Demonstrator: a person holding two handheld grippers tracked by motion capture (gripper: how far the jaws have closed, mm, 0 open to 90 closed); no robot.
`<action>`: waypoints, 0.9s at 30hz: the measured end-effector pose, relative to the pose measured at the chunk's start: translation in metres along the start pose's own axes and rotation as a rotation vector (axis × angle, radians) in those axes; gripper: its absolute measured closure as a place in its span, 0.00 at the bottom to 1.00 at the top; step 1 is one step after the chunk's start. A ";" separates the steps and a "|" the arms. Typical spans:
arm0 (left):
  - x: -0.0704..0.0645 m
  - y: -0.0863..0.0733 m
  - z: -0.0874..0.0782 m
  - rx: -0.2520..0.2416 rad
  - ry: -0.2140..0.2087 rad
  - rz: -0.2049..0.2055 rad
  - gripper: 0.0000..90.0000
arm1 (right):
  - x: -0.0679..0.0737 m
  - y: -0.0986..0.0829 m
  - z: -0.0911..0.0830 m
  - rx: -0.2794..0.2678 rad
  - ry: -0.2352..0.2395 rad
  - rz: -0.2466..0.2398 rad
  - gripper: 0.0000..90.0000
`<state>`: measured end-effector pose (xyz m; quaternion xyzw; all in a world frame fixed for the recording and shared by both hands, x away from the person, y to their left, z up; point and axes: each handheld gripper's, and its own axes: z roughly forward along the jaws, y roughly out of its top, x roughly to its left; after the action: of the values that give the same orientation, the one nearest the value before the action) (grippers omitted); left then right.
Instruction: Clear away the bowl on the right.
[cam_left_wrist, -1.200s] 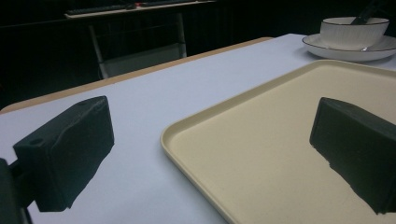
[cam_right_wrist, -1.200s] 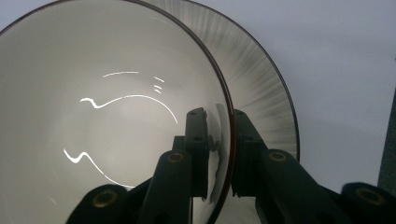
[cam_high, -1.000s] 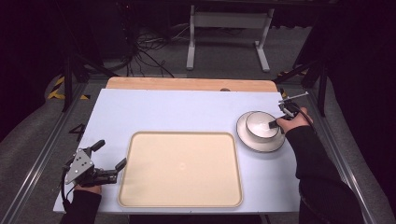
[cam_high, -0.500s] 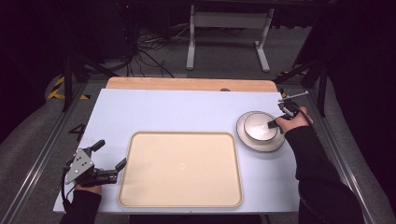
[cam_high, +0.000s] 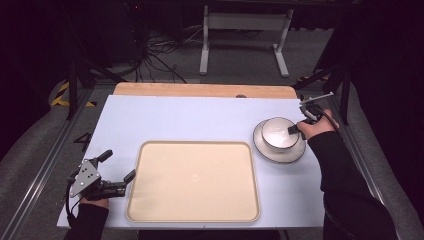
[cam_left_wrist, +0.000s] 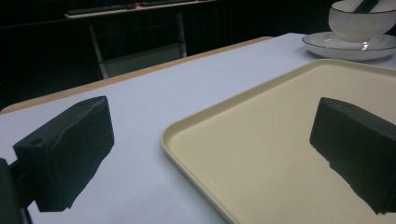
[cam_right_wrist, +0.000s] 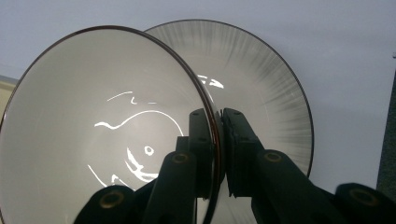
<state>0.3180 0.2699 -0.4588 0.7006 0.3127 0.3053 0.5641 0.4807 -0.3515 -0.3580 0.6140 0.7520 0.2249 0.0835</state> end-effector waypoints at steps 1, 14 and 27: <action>0.000 0.000 0.000 0.000 0.000 0.000 0.00 | 0.001 0.000 -0.002 -0.003 0.002 0.003 0.92; 0.000 0.000 0.000 0.001 0.000 0.001 0.00 | 0.007 0.004 -0.022 -0.028 0.010 -0.013 0.92; 0.000 0.000 0.000 0.001 0.002 -0.002 0.00 | 0.043 0.008 -0.031 -0.004 0.067 -0.048 0.92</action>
<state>0.3179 0.2702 -0.4587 0.7003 0.3142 0.3051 0.5637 0.4651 -0.3160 -0.3201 0.5877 0.7683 0.2451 0.0649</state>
